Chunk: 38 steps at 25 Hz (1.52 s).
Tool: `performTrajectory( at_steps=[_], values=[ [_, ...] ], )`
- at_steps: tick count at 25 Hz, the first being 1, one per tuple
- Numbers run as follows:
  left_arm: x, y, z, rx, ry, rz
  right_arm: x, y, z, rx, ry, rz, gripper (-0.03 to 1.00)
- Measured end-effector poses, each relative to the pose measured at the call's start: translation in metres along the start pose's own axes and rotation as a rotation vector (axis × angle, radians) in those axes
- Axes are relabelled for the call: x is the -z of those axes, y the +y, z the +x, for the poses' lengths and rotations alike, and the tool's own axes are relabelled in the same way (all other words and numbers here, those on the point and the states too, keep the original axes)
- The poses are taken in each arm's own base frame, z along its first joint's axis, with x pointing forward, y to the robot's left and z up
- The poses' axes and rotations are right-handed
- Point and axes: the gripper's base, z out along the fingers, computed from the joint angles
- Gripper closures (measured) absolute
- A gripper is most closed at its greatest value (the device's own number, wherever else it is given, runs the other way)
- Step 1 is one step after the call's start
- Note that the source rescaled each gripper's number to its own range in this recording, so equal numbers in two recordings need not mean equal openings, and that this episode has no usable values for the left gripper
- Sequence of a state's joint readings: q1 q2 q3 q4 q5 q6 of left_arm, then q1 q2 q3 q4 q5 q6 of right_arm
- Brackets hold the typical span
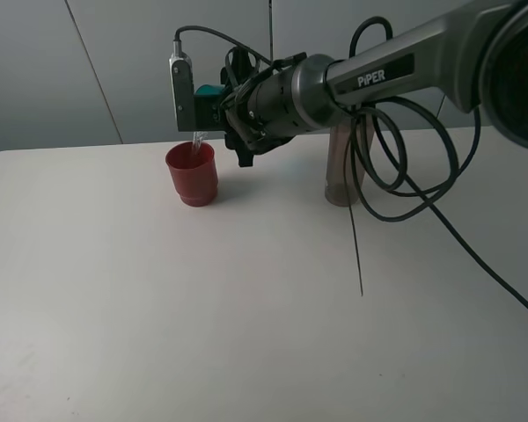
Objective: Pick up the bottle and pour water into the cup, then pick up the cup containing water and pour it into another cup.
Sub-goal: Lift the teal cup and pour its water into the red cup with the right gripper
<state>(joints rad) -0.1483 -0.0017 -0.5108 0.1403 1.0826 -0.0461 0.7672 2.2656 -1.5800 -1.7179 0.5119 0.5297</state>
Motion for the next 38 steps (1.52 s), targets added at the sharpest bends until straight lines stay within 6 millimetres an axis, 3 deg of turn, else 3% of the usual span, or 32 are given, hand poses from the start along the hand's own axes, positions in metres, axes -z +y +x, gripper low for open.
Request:
performTrajectory(
  at_steps=[29,38],
  values=[
    [0.0,0.0,0.0,0.0,0.0,0.0,0.0,-0.0013,0.0023,0.044,0.025,0.014,0.86],
    [0.0,0.0,0.0,0.0,0.0,0.0,0.0048,-0.0068,-0.0069,0.067,0.029,0.047,0.86]
  ],
)
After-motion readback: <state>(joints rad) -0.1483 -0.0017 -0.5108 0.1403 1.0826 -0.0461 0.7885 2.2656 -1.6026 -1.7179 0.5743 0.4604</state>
